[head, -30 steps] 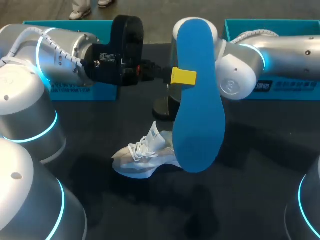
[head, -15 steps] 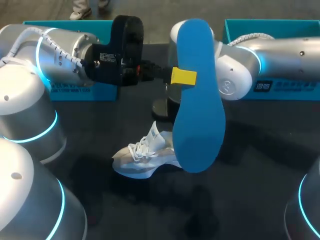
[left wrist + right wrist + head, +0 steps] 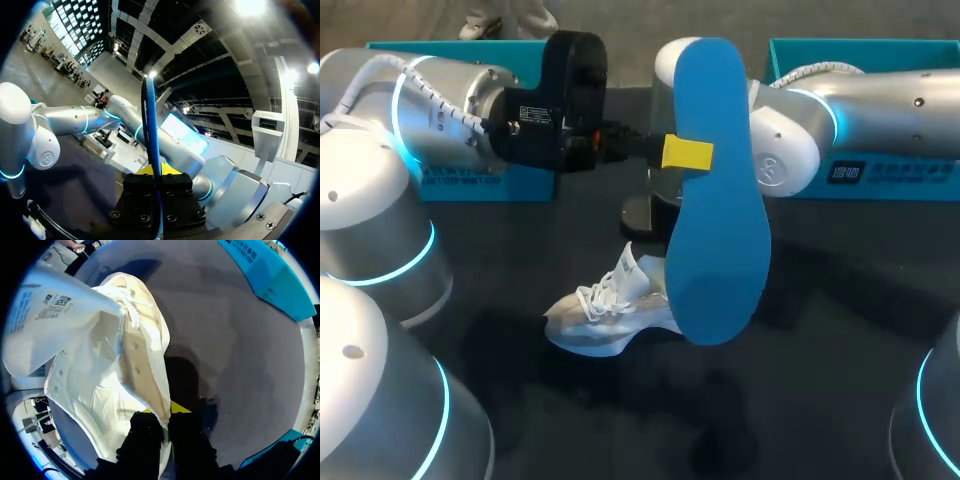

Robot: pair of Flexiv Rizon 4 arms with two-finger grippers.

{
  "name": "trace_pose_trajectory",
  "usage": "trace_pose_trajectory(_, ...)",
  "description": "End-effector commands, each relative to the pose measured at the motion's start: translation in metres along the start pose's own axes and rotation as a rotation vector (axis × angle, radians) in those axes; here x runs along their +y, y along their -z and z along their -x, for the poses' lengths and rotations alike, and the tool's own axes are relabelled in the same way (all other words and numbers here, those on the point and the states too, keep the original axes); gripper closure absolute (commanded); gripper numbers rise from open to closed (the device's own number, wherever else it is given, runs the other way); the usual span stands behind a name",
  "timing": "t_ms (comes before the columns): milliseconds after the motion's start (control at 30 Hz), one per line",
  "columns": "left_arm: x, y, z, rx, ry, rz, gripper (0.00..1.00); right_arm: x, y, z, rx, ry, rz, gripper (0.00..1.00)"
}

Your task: Take the shoe out of the shoebox, open the shoe tongue, remove and reinsert the insole, then place the shoe into the shoebox

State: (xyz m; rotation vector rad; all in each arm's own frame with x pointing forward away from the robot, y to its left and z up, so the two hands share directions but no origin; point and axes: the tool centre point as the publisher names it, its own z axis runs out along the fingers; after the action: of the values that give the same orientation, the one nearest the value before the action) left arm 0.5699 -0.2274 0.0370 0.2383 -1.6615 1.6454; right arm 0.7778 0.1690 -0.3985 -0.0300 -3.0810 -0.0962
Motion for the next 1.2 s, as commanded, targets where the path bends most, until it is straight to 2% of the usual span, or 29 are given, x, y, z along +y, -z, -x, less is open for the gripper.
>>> trace_pose_trajectory(33, 0.001, -0.001, 0.000, 0.001, -0.001, -0.003, 1.00, 0.001, -0.001, 0.000, -0.001, 0.000, -0.001, 1.00)
trace_pose_trajectory(767, 0.001, -0.001, 0.000, 0.001, -0.001, -0.003, 1.00, 0.001, -0.001, 0.000, -0.001, 0.000, -0.001, 1.00)
trace_pose_trajectory(1067, 0.001, -0.001, 0.000, 0.001, -0.001, -0.003, 1.00, -0.001, 0.005, -0.008, 0.034, -0.183, 0.023, 1.00)
trace_pose_trajectory(1200, 0.001, -0.001, 0.000, 0.001, -0.001, -0.003, 1.00, -0.010, 0.011, -0.015, 0.067, -0.358, 0.048, 1.00)
